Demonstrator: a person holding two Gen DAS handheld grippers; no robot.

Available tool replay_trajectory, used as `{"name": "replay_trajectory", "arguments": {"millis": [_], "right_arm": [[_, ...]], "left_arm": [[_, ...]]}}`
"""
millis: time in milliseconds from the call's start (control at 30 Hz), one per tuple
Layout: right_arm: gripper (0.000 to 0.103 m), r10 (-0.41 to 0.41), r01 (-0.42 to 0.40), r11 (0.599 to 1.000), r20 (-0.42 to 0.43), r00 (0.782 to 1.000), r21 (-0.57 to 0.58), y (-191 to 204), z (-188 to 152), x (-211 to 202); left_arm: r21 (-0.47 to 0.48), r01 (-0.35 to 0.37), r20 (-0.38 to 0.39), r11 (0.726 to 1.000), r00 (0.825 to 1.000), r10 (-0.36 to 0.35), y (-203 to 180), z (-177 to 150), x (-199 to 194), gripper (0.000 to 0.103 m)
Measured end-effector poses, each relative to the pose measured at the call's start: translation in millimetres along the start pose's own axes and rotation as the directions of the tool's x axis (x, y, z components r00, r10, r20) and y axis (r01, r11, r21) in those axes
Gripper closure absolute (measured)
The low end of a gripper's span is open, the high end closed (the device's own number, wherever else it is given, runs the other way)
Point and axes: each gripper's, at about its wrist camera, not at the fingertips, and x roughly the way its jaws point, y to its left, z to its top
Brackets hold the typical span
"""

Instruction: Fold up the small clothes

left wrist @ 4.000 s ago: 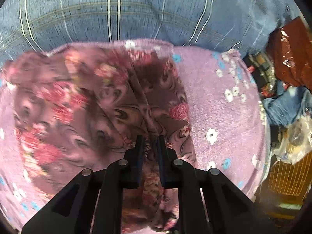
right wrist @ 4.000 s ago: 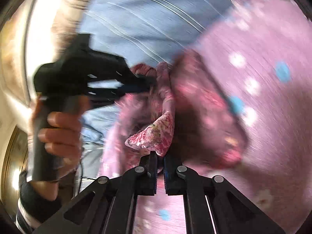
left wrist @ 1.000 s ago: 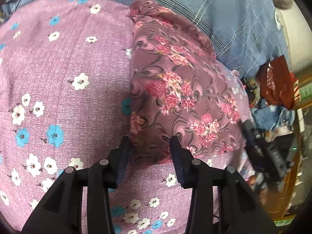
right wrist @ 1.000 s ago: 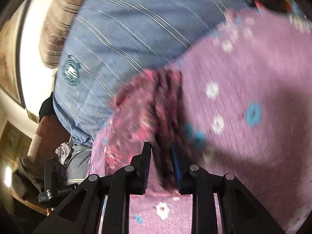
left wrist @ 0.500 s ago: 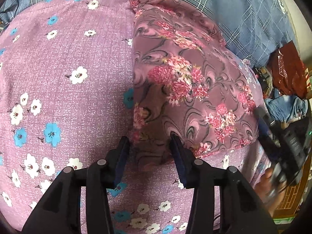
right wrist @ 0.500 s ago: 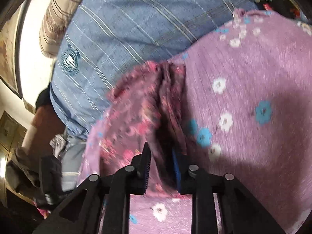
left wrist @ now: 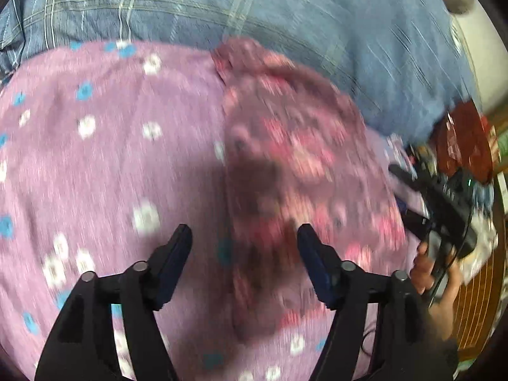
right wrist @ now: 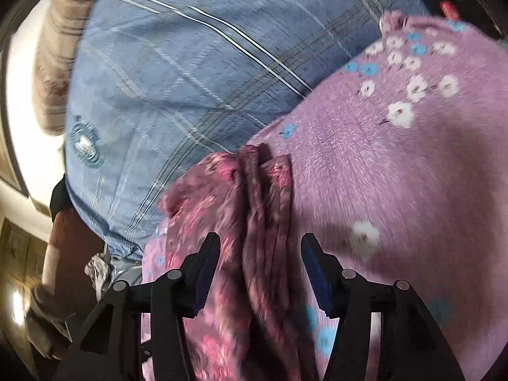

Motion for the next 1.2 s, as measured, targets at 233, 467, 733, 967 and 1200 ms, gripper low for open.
{"name": "replay_trajectory", "arguments": {"millis": [233,467,733,967,1200], "right_arm": [[0.044,-0.021,0.018,0.999,-0.091,0.996,-0.038,23,27,69],[0.086,-0.236,0.222,0.932,-0.014,0.972,-0.287,57,33,90],[0.042,0.062,-0.071,0.988,-0.066,0.996,-0.137,21,18,35],[0.076,-0.041,0.007,0.938,-0.089,0.995,-0.347,40,-32,49],[0.081,-0.14,0.161,0.852,0.079,0.987,-0.498,87,-55,30]], "left_arm": [[-0.053,-0.01,-0.093,0.999,0.996,0.005,-7,69,53,0.034],[-0.119,-0.051,-0.128,0.992,0.991,0.036,-5,99,101,0.029],[-0.202,0.22,-0.141,0.954,0.958,-0.251,16,43,76,0.03],[-0.155,0.176,-0.07,0.972,0.98,-0.188,-17,34,83,0.066],[-0.036,0.04,0.022,0.999,0.999,-0.039,-36,24,41,0.079]]}}
